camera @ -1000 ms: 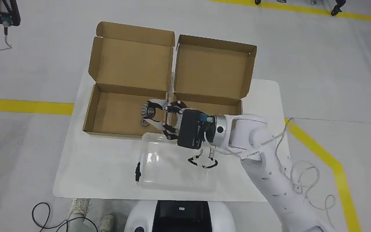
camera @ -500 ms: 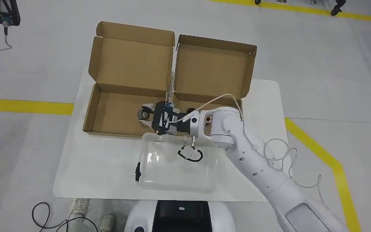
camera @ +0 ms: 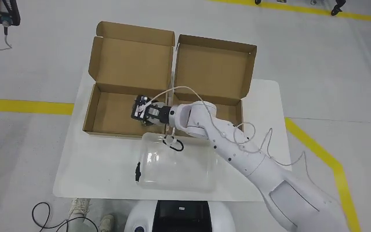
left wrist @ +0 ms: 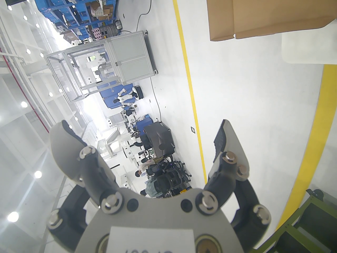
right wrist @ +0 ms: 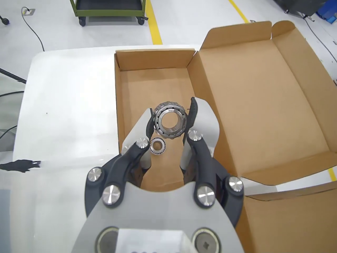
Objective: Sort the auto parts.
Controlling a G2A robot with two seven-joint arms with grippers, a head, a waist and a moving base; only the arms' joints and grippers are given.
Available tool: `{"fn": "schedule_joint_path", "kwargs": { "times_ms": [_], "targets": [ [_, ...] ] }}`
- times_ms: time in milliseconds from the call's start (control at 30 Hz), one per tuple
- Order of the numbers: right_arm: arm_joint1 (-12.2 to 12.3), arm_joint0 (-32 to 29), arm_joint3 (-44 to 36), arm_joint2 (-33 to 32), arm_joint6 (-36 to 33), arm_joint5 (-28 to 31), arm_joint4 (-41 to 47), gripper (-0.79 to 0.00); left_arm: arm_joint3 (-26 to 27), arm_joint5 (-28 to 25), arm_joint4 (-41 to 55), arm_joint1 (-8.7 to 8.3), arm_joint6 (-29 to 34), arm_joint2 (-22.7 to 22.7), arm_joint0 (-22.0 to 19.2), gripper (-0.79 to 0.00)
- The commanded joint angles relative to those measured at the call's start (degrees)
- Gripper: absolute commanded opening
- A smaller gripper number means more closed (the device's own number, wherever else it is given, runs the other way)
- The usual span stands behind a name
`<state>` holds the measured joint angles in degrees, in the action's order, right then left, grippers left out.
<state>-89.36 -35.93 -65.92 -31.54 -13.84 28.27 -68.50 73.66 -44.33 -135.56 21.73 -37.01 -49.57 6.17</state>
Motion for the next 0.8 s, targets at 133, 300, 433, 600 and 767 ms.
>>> {"fn": "schedule_joint_path", "kwargs": {
  "times_ms": [133, 300, 433, 600, 767],
  "targets": [
    [-3.04, 2.09, 7.75, 3.06, -0.55, -3.48, 0.03, -0.785, 0.0, 0.0, 0.0, 0.0, 0.0, 0.0, 0.0, 0.0],
    [-5.74, 3.91, 13.43, 5.01, -1.81, -5.72, 0.18, -0.785, 0.0, 0.0, 0.0, 0.0, 0.0, 0.0, 0.0, 0.0],
    [-7.61, 4.82, 17.1, 5.96, -2.95, -6.54, 0.74, -0.785, 0.0, 0.0, 0.0, 0.0, 0.0, 0.0, 0.0, 0.0],
    [-9.86, 5.93, 21.08, 7.16, -4.72, -6.57, 0.97, -0.785, 0.0, 0.0, 0.0, 0.0, 0.0, 0.0, 0.0, 0.0],
    [-11.78, 6.75, 25.26, 7.61, -5.13, -6.29, 1.51, -0.785, 0.0, 0.0, 0.0, 0.0, 0.0, 0.0, 0.0, 0.0]
  ]
}}
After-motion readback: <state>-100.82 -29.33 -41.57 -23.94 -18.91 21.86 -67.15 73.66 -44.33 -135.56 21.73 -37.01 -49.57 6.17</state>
